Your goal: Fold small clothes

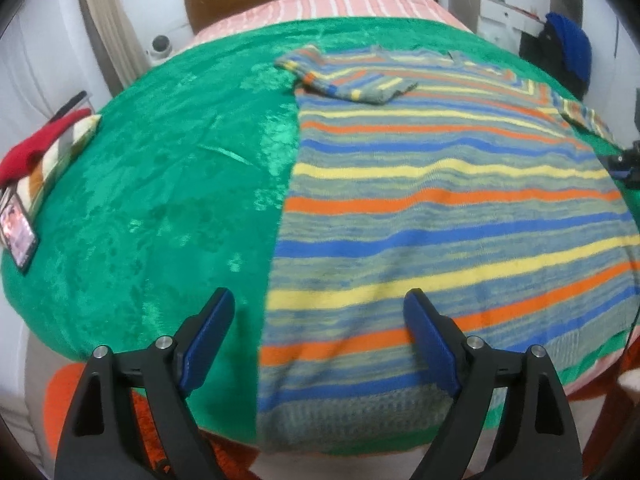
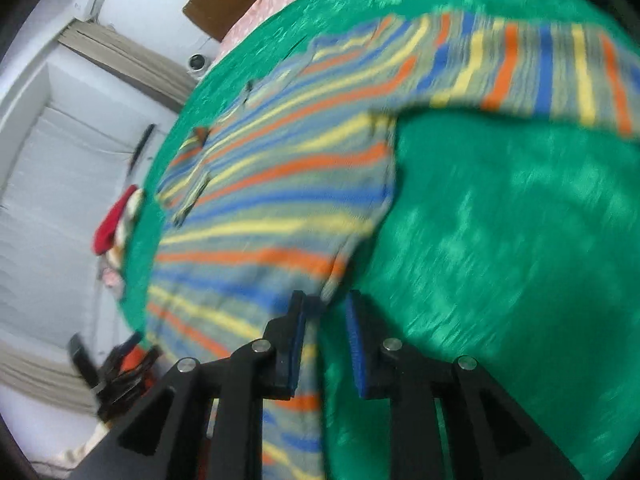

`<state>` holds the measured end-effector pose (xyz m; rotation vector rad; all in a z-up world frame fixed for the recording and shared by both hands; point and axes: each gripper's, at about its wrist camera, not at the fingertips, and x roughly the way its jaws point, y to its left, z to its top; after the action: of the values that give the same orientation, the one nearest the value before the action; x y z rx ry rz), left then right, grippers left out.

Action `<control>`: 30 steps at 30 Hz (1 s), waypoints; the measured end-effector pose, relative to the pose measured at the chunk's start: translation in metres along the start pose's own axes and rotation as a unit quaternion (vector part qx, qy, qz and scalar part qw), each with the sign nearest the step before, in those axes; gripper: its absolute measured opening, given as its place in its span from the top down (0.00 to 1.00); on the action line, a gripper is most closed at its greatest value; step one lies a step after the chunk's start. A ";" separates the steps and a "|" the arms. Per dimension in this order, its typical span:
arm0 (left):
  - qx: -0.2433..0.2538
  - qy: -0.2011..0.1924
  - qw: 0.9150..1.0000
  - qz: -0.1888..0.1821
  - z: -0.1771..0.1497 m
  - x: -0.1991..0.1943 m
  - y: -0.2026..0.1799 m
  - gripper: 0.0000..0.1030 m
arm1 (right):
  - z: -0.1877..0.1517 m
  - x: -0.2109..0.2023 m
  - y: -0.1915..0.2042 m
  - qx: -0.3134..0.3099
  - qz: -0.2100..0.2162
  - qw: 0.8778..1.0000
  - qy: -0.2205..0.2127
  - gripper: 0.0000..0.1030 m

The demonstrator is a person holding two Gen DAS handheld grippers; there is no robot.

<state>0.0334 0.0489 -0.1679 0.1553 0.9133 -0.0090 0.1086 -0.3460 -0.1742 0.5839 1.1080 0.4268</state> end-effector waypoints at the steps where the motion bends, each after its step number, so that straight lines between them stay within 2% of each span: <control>1: 0.005 -0.001 1.000 0.001 -0.001 0.000 -0.002 0.15 | -0.004 0.003 -0.001 0.003 0.016 1.000 0.000 0.79; 3: 0.016 -0.002 1.000 0.005 -0.003 -0.002 -0.005 0.15 | -0.007 0.011 -0.001 0.004 0.028 1.000 -0.002 0.82; 4: 0.018 -0.002 1.000 0.008 -0.004 -0.003 -0.005 0.15 | -0.008 0.013 -0.001 0.002 0.023 1.000 -0.002 1.00; 5: 0.017 -0.002 1.000 0.012 -0.005 -0.004 -0.004 0.15 | -0.010 0.012 0.000 -0.001 -0.008 1.000 -0.005 1.00; 8: 0.004 0.000 1.000 0.012 -0.006 -0.005 0.002 0.14 | -0.019 -0.006 -0.001 0.007 -0.065 0.997 -0.027 1.00; 11: -0.001 0.009 1.000 0.007 -0.004 0.001 0.003 0.14 | -0.026 -0.011 0.002 -0.007 -0.082 0.996 -0.023 1.00; 12: 0.002 0.010 1.000 0.006 -0.003 0.003 0.001 0.14 | -0.027 -0.011 0.001 -0.002 -0.074 0.997 -0.021 0.97; 14: 0.010 0.006 1.000 0.009 -0.003 0.001 -0.003 0.14 | -0.029 -0.014 -0.003 0.029 -0.033 0.999 -0.024 0.77; 15: 0.016 0.002 1.000 0.011 -0.004 -0.001 -0.006 0.14 | -0.031 -0.015 -0.006 0.044 -0.006 0.999 -0.027 0.59; 16: 0.019 0.000 1.000 0.012 -0.005 -0.003 -0.007 0.14 | -0.034 -0.017 -0.010 0.065 0.032 0.997 -0.035 0.52; 18: 0.020 -0.001 1.000 0.013 -0.006 -0.004 -0.008 0.14 | -0.037 -0.014 -0.015 0.087 0.067 0.993 -0.033 0.52; 20: 0.018 0.003 1.000 0.011 -0.006 -0.002 -0.008 0.14 | -0.036 -0.005 -0.017 0.096 0.080 0.992 -0.021 0.53; 21: 0.017 0.005 1.000 0.010 -0.005 -0.001 -0.008 0.14 | -0.035 0.000 -0.017 0.093 0.083 0.992 -0.015 0.63; 22: 0.016 0.006 1.000 0.010 -0.005 -0.001 -0.008 0.14 | -0.034 0.003 -0.015 0.088 0.082 0.993 -0.013 0.95; 25: 0.017 0.001 1.000 0.016 -0.007 -0.005 -0.005 0.14 | -0.037 -0.004 -0.008 0.064 0.046 0.996 -0.028 0.97; 27: 0.013 0.001 1.000 0.017 -0.007 -0.005 -0.003 0.14 | -0.044 -0.013 -0.002 0.043 -0.012 0.998 -0.039 0.97; 30: 0.015 0.010 1.000 0.014 -0.005 0.000 -0.006 0.14 | -0.051 -0.007 0.001 0.027 -0.061 0.997 -0.038 0.97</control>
<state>0.0292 0.0435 -0.1719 0.1963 0.9312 0.0059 0.0588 -0.3382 -0.1848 0.5715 1.0789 0.2689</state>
